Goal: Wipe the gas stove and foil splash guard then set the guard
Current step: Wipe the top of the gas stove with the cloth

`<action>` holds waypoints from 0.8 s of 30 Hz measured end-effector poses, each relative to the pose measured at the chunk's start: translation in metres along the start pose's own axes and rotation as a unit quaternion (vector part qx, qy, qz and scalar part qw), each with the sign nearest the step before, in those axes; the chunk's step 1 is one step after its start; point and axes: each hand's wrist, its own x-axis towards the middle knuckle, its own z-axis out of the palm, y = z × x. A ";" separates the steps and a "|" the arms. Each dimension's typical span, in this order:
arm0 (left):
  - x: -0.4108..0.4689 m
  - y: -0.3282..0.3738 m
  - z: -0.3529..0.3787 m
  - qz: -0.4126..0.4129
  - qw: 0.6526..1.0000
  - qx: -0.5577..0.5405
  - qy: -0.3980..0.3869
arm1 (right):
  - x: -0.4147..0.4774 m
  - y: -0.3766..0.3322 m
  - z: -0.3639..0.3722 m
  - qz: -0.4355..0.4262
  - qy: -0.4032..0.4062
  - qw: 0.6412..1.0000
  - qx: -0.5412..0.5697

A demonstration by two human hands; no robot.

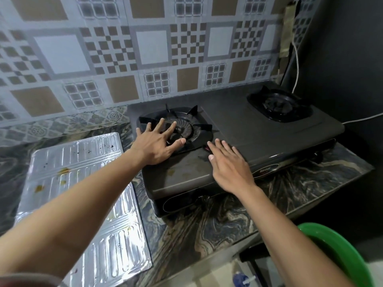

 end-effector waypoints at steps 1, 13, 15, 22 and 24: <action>0.001 0.000 0.000 -0.001 1.000 0.000 0.000 | -0.002 -0.005 0.000 -0.005 -0.001 1.000 0.004; 0.006 -0.007 -0.009 -0.037 0.999 -0.029 0.010 | -0.024 -0.028 0.007 -0.053 -0.003 0.996 0.076; 0.007 -0.014 -0.011 -0.053 0.998 -0.021 0.009 | -0.019 -0.021 0.005 -0.023 0.005 0.998 0.060; -0.009 -0.021 -0.005 -0.015 0.999 -0.047 0.004 | -0.019 -0.026 0.008 0.008 0.017 0.998 0.064; -0.015 -0.031 -0.005 0.009 0.999 -0.049 -0.002 | -0.019 -0.026 0.009 0.008 0.017 0.998 0.065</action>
